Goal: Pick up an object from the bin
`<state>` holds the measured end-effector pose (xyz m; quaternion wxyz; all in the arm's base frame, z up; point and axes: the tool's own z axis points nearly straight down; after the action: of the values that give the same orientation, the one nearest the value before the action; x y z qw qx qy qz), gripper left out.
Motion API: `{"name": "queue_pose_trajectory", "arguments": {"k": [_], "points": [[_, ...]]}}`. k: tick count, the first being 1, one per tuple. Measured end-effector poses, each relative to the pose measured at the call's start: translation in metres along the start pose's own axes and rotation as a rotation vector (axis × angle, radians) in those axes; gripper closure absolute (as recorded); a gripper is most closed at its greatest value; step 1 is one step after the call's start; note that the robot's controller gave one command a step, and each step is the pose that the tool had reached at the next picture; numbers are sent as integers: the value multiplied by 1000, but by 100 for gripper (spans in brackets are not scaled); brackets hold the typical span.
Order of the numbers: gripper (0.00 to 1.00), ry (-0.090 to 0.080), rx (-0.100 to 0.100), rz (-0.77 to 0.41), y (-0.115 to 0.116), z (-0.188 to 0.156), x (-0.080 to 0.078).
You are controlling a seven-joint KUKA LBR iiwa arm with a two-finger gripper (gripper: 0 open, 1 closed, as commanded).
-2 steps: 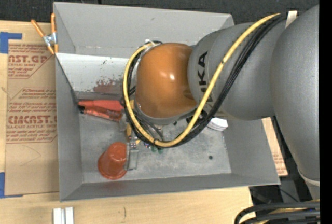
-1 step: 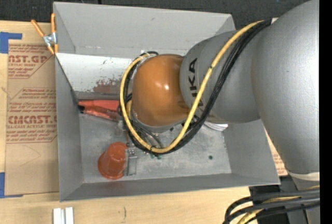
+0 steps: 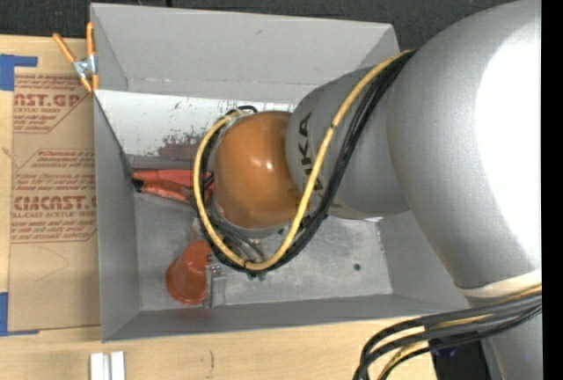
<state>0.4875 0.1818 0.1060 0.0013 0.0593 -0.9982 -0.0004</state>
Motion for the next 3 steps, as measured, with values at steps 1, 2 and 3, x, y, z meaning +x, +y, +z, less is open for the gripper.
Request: {"name": "queue_pose_trajectory", "arguments": {"k": [1,2,3], "points": [[100,-8,-3,108,0,-6,-2],[100,-8,-3,107,0,-6,-2],[100,6,1,103,-4,-35,-1]]}}
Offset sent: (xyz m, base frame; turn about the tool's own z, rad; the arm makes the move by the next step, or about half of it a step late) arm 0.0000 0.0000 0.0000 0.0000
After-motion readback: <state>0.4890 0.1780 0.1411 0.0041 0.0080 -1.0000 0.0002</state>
